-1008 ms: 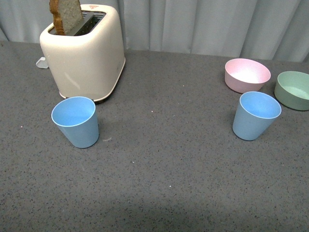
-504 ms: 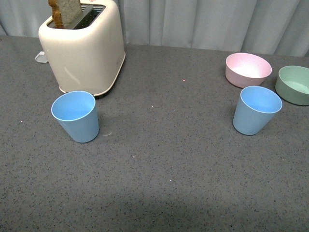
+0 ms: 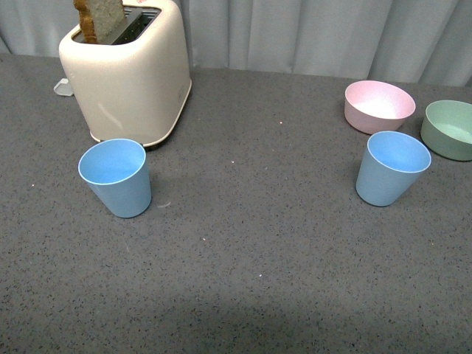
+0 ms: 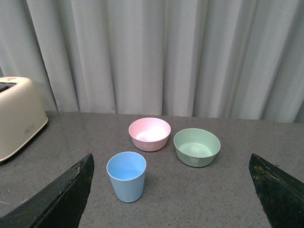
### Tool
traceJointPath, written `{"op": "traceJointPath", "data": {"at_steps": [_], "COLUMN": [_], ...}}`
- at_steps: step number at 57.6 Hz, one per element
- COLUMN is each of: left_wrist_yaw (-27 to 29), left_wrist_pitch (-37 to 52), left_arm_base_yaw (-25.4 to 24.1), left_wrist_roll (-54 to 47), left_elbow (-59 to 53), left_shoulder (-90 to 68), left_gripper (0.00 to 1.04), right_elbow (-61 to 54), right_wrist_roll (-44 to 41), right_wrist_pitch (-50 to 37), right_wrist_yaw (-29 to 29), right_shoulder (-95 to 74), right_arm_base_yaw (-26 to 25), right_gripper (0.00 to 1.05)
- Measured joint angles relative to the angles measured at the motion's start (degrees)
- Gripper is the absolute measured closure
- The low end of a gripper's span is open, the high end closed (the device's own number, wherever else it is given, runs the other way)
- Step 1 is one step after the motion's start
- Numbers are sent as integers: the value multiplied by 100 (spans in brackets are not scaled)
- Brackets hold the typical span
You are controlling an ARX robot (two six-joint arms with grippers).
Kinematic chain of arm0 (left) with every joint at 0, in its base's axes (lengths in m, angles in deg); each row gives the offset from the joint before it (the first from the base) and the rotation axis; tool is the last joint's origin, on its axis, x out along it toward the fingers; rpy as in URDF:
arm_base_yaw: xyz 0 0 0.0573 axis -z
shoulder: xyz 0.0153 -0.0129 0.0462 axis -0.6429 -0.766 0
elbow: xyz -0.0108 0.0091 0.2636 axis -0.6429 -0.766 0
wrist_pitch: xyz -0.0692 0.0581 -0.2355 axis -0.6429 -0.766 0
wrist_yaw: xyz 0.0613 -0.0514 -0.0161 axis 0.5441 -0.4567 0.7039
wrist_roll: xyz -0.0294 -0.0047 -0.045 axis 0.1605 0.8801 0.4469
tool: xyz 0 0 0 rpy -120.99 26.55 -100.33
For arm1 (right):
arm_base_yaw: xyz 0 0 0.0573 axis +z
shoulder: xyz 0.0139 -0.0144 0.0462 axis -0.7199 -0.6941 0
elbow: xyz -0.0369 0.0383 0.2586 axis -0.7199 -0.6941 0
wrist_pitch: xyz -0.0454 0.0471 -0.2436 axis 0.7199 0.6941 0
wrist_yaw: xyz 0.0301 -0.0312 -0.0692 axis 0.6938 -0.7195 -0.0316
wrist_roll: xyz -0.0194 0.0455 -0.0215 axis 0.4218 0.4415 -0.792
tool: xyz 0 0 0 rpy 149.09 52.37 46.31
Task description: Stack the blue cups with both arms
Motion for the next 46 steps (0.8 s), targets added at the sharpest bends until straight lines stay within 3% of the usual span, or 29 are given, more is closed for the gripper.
{"op": "traceJointPath", "data": {"at_steps": [21,24,26,29,37,46], "left_wrist_yaw": [9,1231,1755,1878,1462,929], "left_wrist_pitch": [-2,-638,-721,-595,573,1456], "left_arm_base_yaw": [0,319,385,297,28,57], "left_wrist_roll": [2,448,693,925,1414,1464], "left_elbow": [2,212,243,293,859,1644], "left_shoulder": [-2,-420,-815,-1283,-3047,-5206], "left_gripper": [7,7,7,7,7,7], "right_elbow": [0,0,0,0,0,0], "right_wrist_roll": [0,0,0,0,0,0], "right_wrist_pitch": [0,0,0,2,2,2], "right_wrist_yaw": [0,0,-4,0,2,0], "right_shoulder": [0,-2,0,0,0,0], "right_arm_base_yaw": [0,0,0,0,0,0], "right_gripper": [10,10,10,10,10,10]}}
